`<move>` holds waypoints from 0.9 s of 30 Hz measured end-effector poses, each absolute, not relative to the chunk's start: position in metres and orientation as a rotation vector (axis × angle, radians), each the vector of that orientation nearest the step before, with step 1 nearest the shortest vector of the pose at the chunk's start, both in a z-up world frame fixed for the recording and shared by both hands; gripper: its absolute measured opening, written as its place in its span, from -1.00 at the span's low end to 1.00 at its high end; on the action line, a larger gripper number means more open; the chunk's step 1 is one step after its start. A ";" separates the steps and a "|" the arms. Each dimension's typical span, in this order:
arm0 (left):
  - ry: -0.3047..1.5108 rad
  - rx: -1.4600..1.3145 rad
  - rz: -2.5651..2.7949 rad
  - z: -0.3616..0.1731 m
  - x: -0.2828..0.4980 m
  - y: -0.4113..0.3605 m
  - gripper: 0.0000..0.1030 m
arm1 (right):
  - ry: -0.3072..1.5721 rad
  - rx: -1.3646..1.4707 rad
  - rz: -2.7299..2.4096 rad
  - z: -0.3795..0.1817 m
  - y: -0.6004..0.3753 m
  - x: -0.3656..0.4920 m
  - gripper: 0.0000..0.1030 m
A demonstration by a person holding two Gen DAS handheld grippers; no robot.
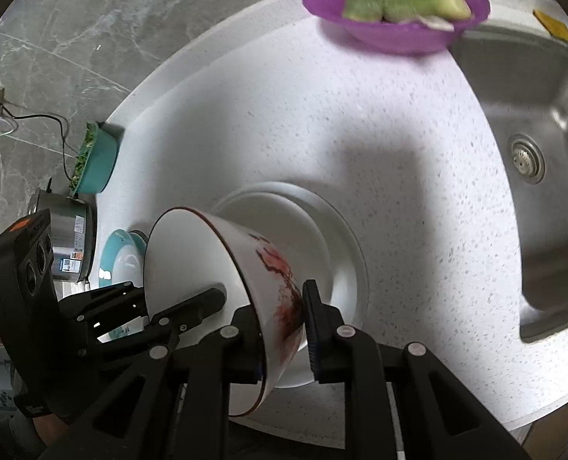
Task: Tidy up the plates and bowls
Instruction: 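Carry the red-patterned bowl into the nested white bowls and open both grippers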
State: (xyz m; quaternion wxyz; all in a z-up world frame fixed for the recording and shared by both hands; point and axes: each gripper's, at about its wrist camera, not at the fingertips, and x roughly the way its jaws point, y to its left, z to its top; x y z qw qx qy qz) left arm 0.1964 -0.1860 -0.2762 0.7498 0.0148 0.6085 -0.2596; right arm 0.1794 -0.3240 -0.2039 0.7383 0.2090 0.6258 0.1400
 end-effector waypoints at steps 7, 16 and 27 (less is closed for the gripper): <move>1.280 0.046 -0.517 -0.279 0.208 -0.192 -0.67 | 1.382 0.427 0.311 -0.217 -0.320 0.184 -0.72; 1.271 -0.027 -0.534 -0.275 0.213 -0.185 -0.65 | 1.402 0.414 0.306 -0.218 -0.321 0.186 -0.70; 1.201 -0.124 -0.553 -0.257 0.218 -0.168 -0.63 | 1.413 0.387 0.305 -0.219 -0.323 0.194 -0.70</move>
